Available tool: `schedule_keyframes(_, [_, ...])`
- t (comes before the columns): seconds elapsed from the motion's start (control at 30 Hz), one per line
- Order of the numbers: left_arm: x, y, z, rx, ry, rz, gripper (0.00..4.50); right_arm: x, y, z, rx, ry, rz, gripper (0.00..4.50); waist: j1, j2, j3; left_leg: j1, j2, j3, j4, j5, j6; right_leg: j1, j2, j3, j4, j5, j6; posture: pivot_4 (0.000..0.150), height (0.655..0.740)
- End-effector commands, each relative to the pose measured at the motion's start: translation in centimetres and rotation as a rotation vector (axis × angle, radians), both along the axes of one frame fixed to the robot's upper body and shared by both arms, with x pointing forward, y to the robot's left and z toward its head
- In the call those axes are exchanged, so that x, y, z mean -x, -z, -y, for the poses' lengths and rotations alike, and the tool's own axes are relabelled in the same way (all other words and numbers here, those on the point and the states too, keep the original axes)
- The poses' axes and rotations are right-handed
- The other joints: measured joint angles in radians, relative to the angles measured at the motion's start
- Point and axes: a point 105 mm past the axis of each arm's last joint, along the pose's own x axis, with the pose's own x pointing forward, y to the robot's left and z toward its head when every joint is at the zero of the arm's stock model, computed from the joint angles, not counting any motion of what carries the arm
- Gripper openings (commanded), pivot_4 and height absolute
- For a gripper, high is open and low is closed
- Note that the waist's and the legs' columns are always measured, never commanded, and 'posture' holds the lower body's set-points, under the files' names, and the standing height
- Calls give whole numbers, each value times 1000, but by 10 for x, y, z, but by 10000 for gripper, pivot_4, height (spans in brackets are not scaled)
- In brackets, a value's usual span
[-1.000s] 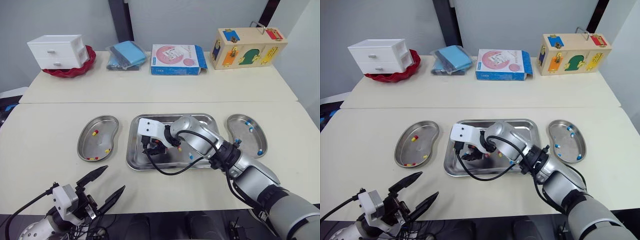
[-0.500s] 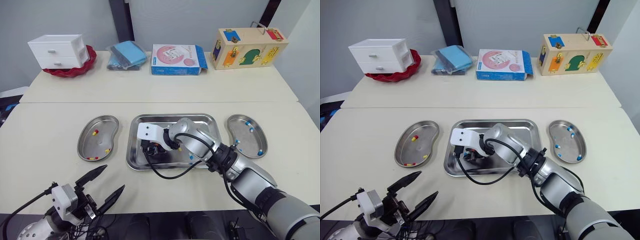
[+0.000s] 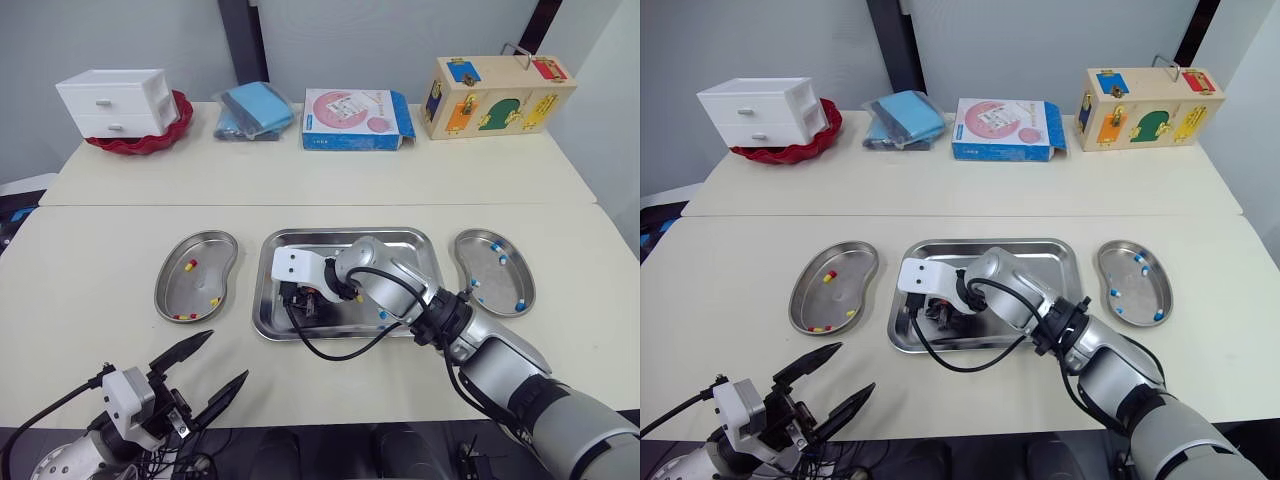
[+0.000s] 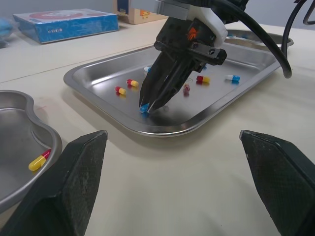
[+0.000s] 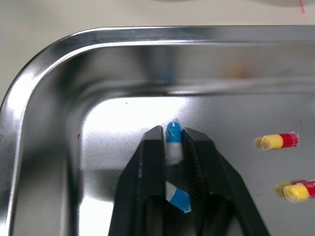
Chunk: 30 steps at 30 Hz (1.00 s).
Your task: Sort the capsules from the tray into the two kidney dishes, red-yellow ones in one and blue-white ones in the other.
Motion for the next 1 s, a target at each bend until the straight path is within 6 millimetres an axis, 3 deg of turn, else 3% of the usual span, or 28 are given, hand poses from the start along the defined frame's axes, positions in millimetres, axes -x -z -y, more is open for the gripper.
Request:
schedule_keyframes(0.03, [1, -6, 1, -7, 6, 22, 45000, 3, -2, -3, -10, -11, -1, 159, 0, 0, 0, 0, 0, 0, 0, 0, 0, 0, 0, 0, 0, 0, 0, 1500, 7400])
schedule_keyframes(0.3, [1, -6, 1, -10, 5, 22, 45000, 6, -12, -8, -65, -36, 0, 159, 0, 0, 0, 0, 0, 0, 0, 0, 0, 0, 0, 0, 0, 0, 0, 1500, 7400])
schedule_keyframes(0.43, [2, -6, 1, -18, 14, 25, 45000, 11, -41, -11, -195, -50, -15, 159, 0, 1, 0, -1, 0, 0, 0, 0, 0, 0, 0, 0, 0, 0, 0, 1500, 7400])
schedule_keyframes(0.57, [4, -7, 5, -32, 50, 35, 45000, 13, -69, 11, -322, -39, -16, 159, 5, 0, 0, -1, 0, 0, -1, 0, 0, 0, 0, -1, -1, 0, 0, 1500, 7400])
schedule_keyframes(0.77, [8, -6, 15, -58, 159, 25, 45000, 15, -88, 73, -453, 67, -1, 159, 12, 1, 1, -2, -1, 0, -1, 0, 0, 0, -1, 0, -3, 0, 0, 1500, 7400])
schedule_keyframes(0.9, [9, -6, 23, -65, 238, 24, 45000, 11, -81, 151, -443, 252, 42, 159, 22, 2, 1, -2, -1, 0, -1, 0, 0, 1, -1, 0, -3, -1, -1, 1500, 7400])
schedule_keyframes(1.0, [13, -6, 30, -76, 314, 24, 45000, 16, -80, 196, -438, 361, 60, 159, 30, 2, 2, -2, -1, 1, -1, 0, 0, 1, -1, 0, -4, -1, -1, 1500, 7400])
